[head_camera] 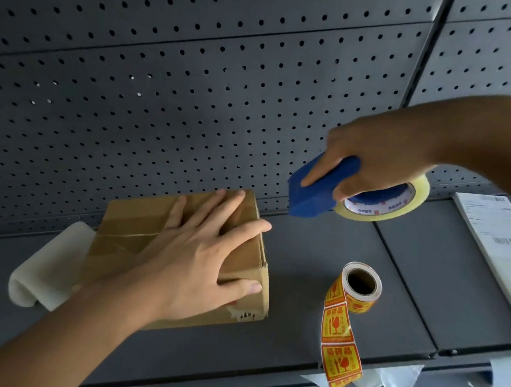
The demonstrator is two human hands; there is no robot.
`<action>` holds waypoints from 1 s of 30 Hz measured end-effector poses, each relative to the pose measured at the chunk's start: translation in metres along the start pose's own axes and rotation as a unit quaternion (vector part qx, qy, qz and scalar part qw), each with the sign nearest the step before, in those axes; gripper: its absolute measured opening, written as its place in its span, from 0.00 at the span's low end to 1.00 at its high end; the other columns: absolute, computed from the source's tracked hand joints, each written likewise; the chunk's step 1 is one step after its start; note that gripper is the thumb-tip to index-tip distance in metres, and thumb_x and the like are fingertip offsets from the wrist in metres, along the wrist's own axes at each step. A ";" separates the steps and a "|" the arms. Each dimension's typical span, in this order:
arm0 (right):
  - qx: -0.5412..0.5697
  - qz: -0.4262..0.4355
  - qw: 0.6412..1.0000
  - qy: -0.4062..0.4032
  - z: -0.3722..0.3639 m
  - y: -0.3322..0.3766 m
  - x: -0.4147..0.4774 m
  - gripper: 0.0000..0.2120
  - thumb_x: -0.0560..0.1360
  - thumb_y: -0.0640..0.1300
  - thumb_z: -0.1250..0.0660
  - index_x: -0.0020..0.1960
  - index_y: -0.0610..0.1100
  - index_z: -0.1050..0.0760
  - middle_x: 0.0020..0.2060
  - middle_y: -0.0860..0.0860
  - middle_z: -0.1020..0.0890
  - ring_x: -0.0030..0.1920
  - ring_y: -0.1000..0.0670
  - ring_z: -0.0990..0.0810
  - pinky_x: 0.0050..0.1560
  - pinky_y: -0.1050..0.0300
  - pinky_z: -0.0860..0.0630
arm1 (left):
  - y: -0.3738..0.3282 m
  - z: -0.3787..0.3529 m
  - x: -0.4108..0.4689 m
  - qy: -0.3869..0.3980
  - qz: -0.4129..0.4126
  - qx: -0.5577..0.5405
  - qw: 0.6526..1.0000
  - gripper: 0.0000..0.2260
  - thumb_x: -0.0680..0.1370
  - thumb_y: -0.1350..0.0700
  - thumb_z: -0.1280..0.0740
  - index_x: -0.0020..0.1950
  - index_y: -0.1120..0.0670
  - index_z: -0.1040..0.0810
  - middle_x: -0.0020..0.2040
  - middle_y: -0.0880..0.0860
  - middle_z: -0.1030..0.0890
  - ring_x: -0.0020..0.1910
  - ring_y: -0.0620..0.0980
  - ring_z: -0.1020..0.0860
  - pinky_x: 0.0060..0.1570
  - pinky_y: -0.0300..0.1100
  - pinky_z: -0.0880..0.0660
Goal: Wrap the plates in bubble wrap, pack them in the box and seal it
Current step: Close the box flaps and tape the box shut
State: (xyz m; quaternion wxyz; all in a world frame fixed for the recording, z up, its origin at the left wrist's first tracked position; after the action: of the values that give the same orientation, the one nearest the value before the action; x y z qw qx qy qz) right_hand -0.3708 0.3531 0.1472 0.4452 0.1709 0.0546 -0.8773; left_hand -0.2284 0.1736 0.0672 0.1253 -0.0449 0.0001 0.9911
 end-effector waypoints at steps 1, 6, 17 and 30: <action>0.031 -0.003 0.999 -0.015 -0.006 -0.013 -0.005 0.20 0.78 0.56 0.33 0.66 0.74 0.30 0.41 0.65 0.23 0.43 0.59 0.23 0.50 0.60 0.26 | -0.001 0.001 0.001 0.006 -0.002 0.002 1.000 0.35 0.73 0.24 0.49 0.76 0.29 0.57 0.83 0.45 0.64 0.82 0.48 0.63 0.80 0.62 0.58; 0.123 -0.049 0.983 -0.125 -0.060 -0.062 -0.022 0.32 0.77 0.51 0.30 0.68 0.77 0.43 0.59 0.57 0.29 0.56 0.55 0.25 0.55 0.60 0.30 | -0.014 0.005 0.009 0.012 -0.045 0.013 0.999 0.25 0.77 0.28 0.43 0.70 0.34 0.43 0.84 0.48 0.59 0.83 0.50 0.62 0.80 0.60 0.59; 0.115 -0.117 0.973 -0.165 -0.121 -0.091 -0.004 0.41 0.76 0.52 0.29 0.67 0.82 0.56 0.63 0.61 0.34 0.63 0.52 0.31 0.64 0.48 0.28 | -0.011 0.029 -0.018 -0.101 -0.050 -0.033 0.993 0.36 0.77 0.26 0.47 0.81 0.42 0.43 0.84 0.43 0.52 0.82 0.41 0.58 0.82 0.52 0.59; 0.150 -0.151 0.967 -0.137 -0.121 -0.111 0.039 0.32 0.75 0.45 0.31 0.67 0.72 0.39 0.68 0.46 0.29 0.64 0.46 0.29 0.67 0.49 0.32 | 0.107 -0.062 -0.112 -0.134 0.197 -0.570 0.786 0.25 0.78 0.40 0.33 0.73 0.42 0.32 0.59 0.30 0.19 0.60 0.29 0.22 0.59 0.30 0.24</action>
State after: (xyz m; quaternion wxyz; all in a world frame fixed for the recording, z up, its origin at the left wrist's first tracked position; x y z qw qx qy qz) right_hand -0.4504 0.4194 0.0141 0.2796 0.1038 -0.1143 -0.9476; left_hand -0.1411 0.0417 0.0144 -0.1224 0.0266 -0.5730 0.8100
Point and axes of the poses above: each hand's wrist, its own x-axis towards the middle knuckle, its own z-axis out of the back of the hand, y = z × x, the point moved 6 cm from there along x, towards the middle knuckle
